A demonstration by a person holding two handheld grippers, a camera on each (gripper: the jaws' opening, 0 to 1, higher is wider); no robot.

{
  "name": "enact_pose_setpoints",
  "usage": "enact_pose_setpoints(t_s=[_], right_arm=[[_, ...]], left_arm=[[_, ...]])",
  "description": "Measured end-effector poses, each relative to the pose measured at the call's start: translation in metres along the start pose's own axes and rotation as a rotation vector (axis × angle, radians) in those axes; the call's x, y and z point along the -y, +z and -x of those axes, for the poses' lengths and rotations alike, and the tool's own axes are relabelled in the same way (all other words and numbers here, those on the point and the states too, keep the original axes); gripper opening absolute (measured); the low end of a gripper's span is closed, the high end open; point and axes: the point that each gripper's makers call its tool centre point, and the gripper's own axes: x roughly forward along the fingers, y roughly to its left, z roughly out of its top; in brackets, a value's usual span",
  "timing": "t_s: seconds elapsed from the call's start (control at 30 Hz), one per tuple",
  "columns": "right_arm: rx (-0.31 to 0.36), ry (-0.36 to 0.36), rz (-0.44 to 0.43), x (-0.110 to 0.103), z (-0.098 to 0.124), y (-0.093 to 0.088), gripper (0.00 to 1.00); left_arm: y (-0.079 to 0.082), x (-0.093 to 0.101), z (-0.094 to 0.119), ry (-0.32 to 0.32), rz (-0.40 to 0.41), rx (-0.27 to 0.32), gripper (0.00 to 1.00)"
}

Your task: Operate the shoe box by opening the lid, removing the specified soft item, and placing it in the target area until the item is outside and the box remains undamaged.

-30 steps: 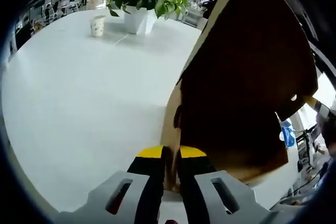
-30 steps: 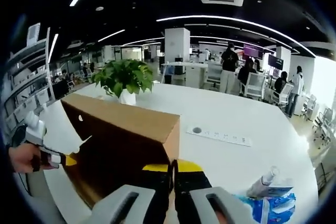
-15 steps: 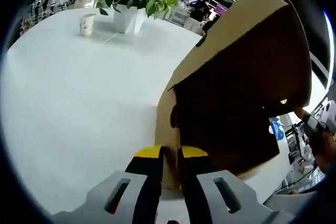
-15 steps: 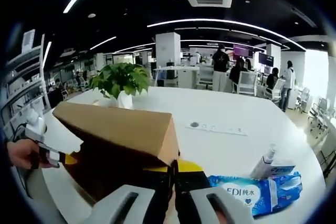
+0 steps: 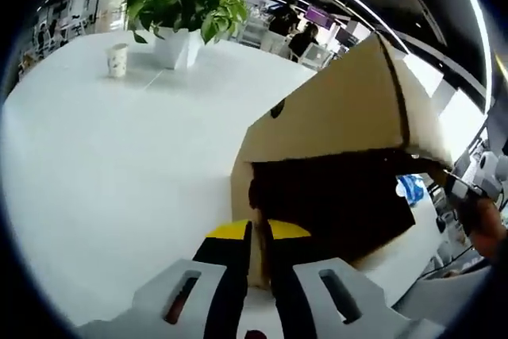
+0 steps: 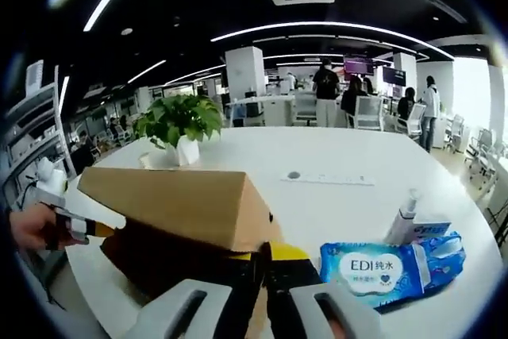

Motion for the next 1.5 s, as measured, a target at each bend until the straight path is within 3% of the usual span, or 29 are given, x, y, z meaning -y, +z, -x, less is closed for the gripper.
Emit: enact_pose_setpoints(t_s=[0.2, 0.4, 0.77, 1.37, 1.5], right_arm=[[-0.011, 0.004, -0.014, 0.003, 0.005, -0.01, 0.0], [-0.042, 0.016, -0.023, 0.007, 0.008, -0.022, 0.0], [-0.094, 0.068, -0.048, 0.004, 0.026, -0.055, 0.0], [-0.119, 0.093, -0.072, -0.003, 0.031, -0.072, 0.0], [-0.115, 0.087, -0.125, -0.002, 0.034, -0.072, 0.0]], left_arm=[[0.005, 0.005, 0.011, -0.033, -0.05, 0.024, 0.05], [-0.001, 0.014, 0.02, -0.09, -0.094, 0.038, 0.02], [-0.008, 0.019, 0.035, -0.148, -0.113, 0.037, 0.0], [-0.022, 0.016, 0.047, -0.145, -0.133, 0.031, 0.0], [-0.023, 0.014, 0.051, -0.14, -0.121, 0.035, 0.0]])
